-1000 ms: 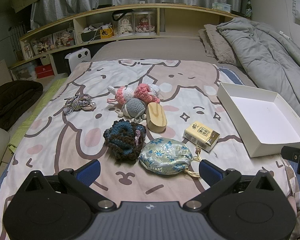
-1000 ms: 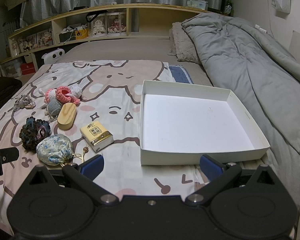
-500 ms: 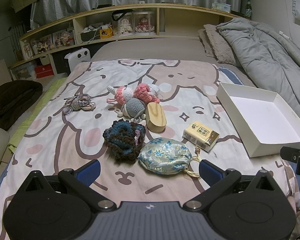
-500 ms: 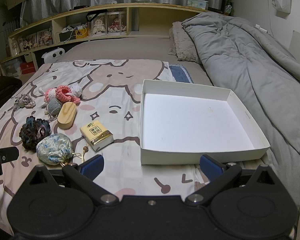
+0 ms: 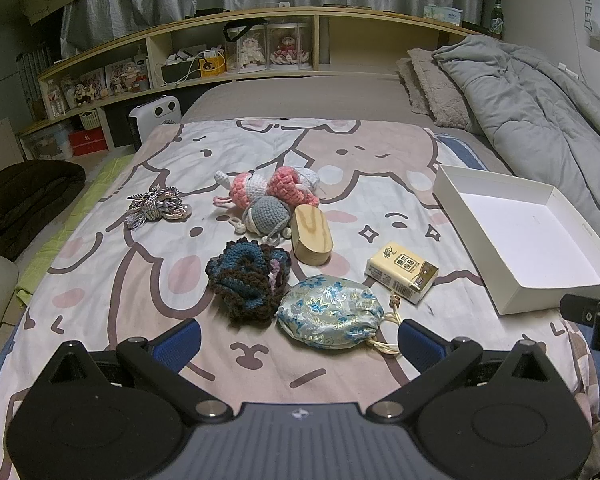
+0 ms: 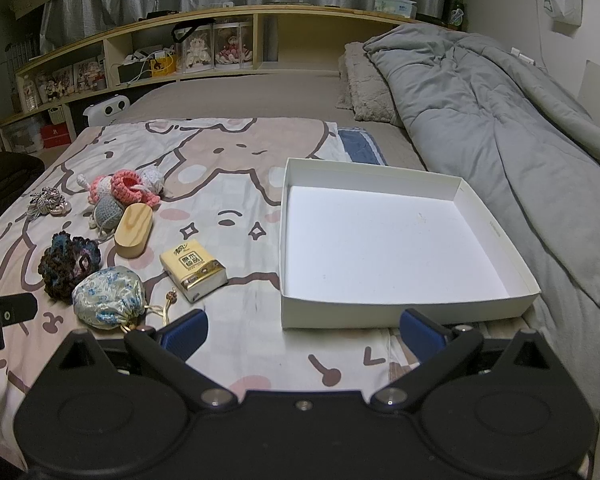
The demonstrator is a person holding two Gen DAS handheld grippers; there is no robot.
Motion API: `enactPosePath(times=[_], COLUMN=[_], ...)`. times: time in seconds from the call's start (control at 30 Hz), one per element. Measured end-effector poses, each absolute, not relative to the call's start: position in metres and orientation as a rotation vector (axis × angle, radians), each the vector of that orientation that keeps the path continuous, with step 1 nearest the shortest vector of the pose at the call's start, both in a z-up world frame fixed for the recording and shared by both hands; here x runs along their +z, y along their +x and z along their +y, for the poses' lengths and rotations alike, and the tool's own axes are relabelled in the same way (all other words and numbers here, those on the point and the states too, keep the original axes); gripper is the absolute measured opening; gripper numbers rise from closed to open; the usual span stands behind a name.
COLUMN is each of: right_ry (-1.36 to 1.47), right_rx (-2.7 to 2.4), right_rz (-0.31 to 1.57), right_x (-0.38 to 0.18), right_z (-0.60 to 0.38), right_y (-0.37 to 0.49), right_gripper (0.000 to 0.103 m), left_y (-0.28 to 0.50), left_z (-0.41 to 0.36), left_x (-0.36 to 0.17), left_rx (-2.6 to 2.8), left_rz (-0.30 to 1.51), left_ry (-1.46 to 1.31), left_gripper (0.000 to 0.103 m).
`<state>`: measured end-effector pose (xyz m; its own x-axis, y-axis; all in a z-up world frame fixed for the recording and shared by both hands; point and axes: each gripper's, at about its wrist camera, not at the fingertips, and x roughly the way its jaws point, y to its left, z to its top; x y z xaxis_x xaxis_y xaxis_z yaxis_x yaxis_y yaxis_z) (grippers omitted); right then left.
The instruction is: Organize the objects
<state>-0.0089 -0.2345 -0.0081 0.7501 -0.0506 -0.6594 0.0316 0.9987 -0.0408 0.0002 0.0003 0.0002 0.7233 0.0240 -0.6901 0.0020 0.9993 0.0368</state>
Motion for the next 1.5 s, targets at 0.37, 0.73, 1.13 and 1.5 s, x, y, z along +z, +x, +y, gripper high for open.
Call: enactPosePath(times=[0.37, 0.73, 1.13, 1.5], right_ry=[-0.028, -0.027, -0.026, -0.043], right_rx=[-0.045, -0.046, -0.047, -0.001], right_rz=[0.723, 0.724, 0.7, 0.658], right_x=[-0.008, -0.007, -0.003, 0.015], right_z=[-0.235, -0.233, -0.235, -0.226], right_y=[-0.009, -0.007, -0.009, 0.019], right_gripper=[0.103, 0.103, 0.103, 0.103], left_y=[0.0, 0.0, -0.002, 0.021], left_z=[0.0, 0.0, -0.007, -0.012], left_x=[0.0, 0.0, 0.0, -0.004], left_rx=[0.012, 0.012, 0.013, 0.014], left_rz=[0.762, 0.762, 0.755, 0.786], left_ry=[0.035, 0.034, 0.037, -0.014], left_gripper=[0.103, 0.103, 0.103, 0.103])
